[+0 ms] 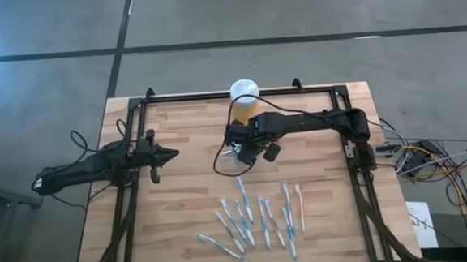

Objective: Pick & Place toothbrushing station
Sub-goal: Put the blue mouthwash into the transparent organizer, then adjust the transparent organizer

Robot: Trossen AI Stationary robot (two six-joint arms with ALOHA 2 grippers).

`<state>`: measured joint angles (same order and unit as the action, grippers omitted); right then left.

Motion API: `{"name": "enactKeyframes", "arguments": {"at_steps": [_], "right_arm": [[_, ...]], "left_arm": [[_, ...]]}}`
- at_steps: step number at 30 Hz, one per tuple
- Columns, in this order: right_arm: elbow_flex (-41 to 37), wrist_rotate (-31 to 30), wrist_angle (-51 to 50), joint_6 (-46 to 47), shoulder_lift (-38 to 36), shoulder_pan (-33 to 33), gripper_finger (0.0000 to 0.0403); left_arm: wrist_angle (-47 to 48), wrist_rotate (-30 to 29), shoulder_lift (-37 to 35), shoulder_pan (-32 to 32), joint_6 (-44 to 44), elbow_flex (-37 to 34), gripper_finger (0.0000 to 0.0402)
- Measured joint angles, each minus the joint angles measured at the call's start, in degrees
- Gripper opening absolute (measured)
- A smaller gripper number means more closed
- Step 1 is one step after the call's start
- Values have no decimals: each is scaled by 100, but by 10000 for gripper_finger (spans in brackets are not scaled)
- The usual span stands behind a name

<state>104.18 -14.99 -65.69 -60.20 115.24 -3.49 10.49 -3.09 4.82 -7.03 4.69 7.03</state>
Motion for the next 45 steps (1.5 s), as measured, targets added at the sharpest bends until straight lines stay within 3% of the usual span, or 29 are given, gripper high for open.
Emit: {"name": "enactKeyframes", "arguments": {"at_steps": [21, 28, 40, 45], "right_arm": [[22, 143, -160, -591, 37, 10, 88], [20, 198, -97, -772, 37, 11, 120], [20, 171, 115, -740, 37, 11, 127], [59, -8, 139, -167, 37, 10, 130]], "left_arm": [[-17, 1, 0, -1, -24, -76, 23], [-15, 1, 0, -1, -33, -76, 23], [-6, 2, 0, 0, -24, -74, 23], [-4, 2, 0, -1, -20, -76, 23]]}}
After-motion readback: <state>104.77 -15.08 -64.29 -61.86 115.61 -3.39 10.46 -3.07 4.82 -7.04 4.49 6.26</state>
